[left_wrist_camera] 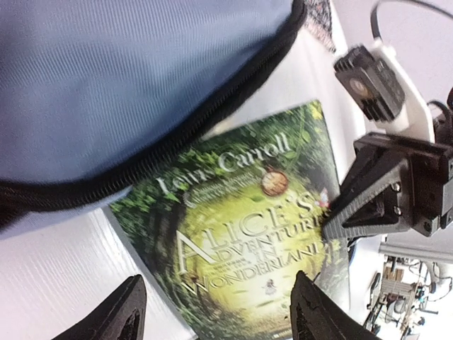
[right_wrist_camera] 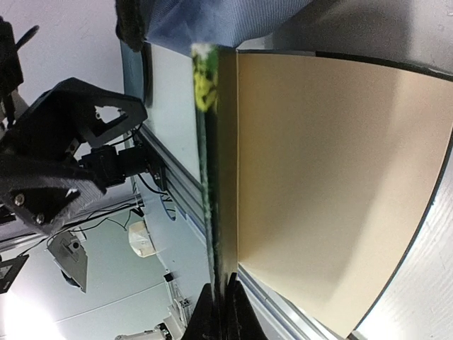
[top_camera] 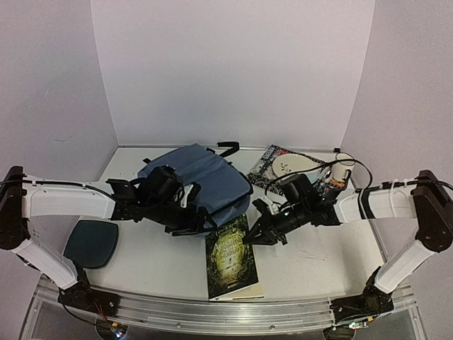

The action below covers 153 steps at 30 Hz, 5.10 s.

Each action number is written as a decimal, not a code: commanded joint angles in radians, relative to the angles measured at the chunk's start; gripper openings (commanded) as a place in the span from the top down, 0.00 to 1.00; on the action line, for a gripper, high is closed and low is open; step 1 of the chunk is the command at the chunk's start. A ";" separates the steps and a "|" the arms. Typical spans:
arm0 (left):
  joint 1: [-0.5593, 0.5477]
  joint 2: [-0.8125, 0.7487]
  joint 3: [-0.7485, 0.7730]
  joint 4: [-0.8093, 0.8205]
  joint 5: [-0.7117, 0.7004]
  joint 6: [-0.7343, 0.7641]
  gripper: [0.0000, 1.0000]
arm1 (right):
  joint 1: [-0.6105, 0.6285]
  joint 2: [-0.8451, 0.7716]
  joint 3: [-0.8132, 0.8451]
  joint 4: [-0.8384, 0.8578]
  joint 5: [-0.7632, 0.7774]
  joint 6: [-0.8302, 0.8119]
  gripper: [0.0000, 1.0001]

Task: Pack the student bag
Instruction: Pick up the book from the center of the board, then pass from the right arm to the left, then pass from the left arm to the right

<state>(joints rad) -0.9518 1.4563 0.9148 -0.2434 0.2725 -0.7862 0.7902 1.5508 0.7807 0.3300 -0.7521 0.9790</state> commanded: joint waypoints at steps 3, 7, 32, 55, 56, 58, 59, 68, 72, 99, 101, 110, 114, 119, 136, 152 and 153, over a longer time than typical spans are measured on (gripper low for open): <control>0.058 -0.051 0.027 0.022 -0.007 0.032 0.27 | -0.027 -0.159 0.052 0.009 -0.092 0.008 1.00; 0.087 -0.054 0.049 0.022 0.015 0.051 0.26 | -0.039 -0.195 0.107 -0.036 -0.104 -0.009 1.00; 0.184 -0.123 -0.011 0.278 0.202 -0.069 0.23 | -0.051 -0.152 0.382 -0.097 -0.110 -0.104 1.00; 0.185 -0.186 0.118 0.458 0.327 -0.194 0.41 | -0.053 -0.054 0.507 -0.048 -0.103 -0.113 1.00; 0.185 -0.191 0.122 0.465 0.333 -0.200 0.42 | -0.053 -0.056 0.516 -0.048 -0.108 -0.108 1.00; 0.184 -0.206 0.129 0.472 0.341 -0.206 0.43 | -0.053 -0.066 0.526 -0.049 -0.110 -0.105 1.00; 0.185 -0.214 0.130 0.475 0.341 -0.208 0.43 | -0.054 -0.073 0.526 -0.049 -0.106 -0.106 1.00; 0.184 -0.246 0.137 0.562 0.361 -0.244 0.51 | -0.060 -0.058 0.541 -0.045 -0.070 -0.122 1.00; 0.185 -0.247 0.130 0.599 0.366 -0.260 0.57 | -0.077 -0.021 0.559 -0.040 -0.070 -0.139 1.00; 0.185 -0.250 0.027 0.759 -0.264 -0.265 1.00 | -0.161 -0.061 0.374 -0.032 0.271 -0.123 0.11; 0.186 -0.239 0.028 0.795 -0.315 -0.256 1.00 | -0.161 -0.097 0.340 -0.021 0.323 -0.113 0.07; 0.191 -0.144 0.057 0.938 -0.404 -0.281 1.00 | -0.161 -0.171 0.170 0.322 0.370 0.087 0.02; 0.191 -0.100 0.082 0.982 -0.422 -0.295 1.00 | -0.158 -0.150 0.148 0.462 0.360 0.148 0.02; 0.190 -0.072 0.085 1.031 -0.455 -0.336 1.00 | -0.150 -0.121 0.152 0.538 0.353 0.191 0.02; 0.191 -0.028 0.084 1.165 -0.447 -0.430 1.00 | -0.090 0.011 0.198 0.769 0.337 0.275 0.16; 0.191 -0.024 -0.017 1.176 -0.513 -0.470 0.94 | -0.082 0.061 0.272 0.908 0.290 0.282 0.73; 0.191 -0.022 -0.022 1.176 -0.513 -0.459 0.91 | -0.083 0.066 0.277 0.909 0.288 0.285 0.78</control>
<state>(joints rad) -0.7636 1.4578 0.9072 0.8203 -0.2080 -1.2585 0.7017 1.6137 0.9937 1.1266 -0.4344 1.2667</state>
